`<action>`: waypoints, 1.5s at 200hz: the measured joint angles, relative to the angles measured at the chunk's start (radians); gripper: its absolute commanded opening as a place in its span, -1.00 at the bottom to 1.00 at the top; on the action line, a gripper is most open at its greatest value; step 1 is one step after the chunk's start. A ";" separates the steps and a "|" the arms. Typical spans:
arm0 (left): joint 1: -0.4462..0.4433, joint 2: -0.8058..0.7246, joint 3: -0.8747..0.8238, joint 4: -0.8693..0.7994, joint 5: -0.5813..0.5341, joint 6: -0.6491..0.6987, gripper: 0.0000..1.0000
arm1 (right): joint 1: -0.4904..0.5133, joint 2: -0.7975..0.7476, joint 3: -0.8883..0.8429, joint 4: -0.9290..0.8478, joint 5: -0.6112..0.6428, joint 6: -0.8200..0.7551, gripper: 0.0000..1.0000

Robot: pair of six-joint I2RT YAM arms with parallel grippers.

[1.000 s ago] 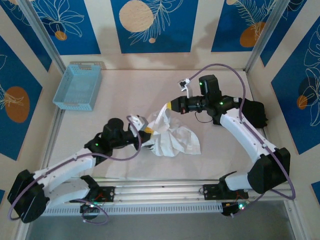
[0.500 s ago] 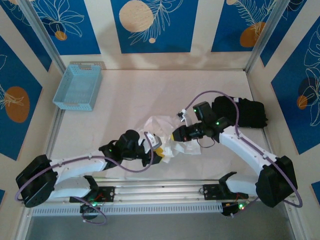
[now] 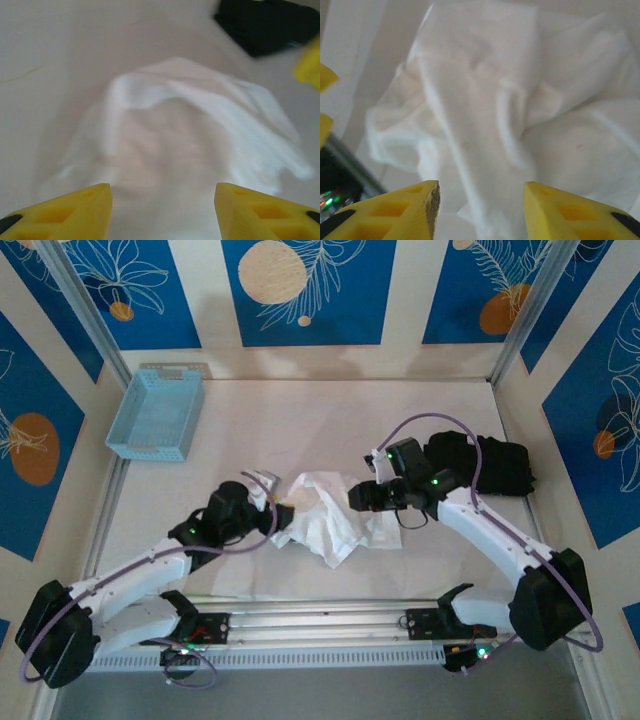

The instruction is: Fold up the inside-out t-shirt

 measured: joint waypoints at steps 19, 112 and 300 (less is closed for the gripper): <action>0.085 0.045 0.000 -0.035 0.002 -0.070 0.26 | -0.002 0.087 0.041 0.032 0.058 -0.003 0.04; 0.177 0.407 0.006 0.097 0.209 -0.277 0.27 | -0.043 0.413 0.133 0.108 0.143 -0.020 0.17; 0.259 -0.058 0.201 0.281 0.256 -0.077 0.05 | -0.130 -0.335 -0.102 0.494 0.074 -0.081 -0.16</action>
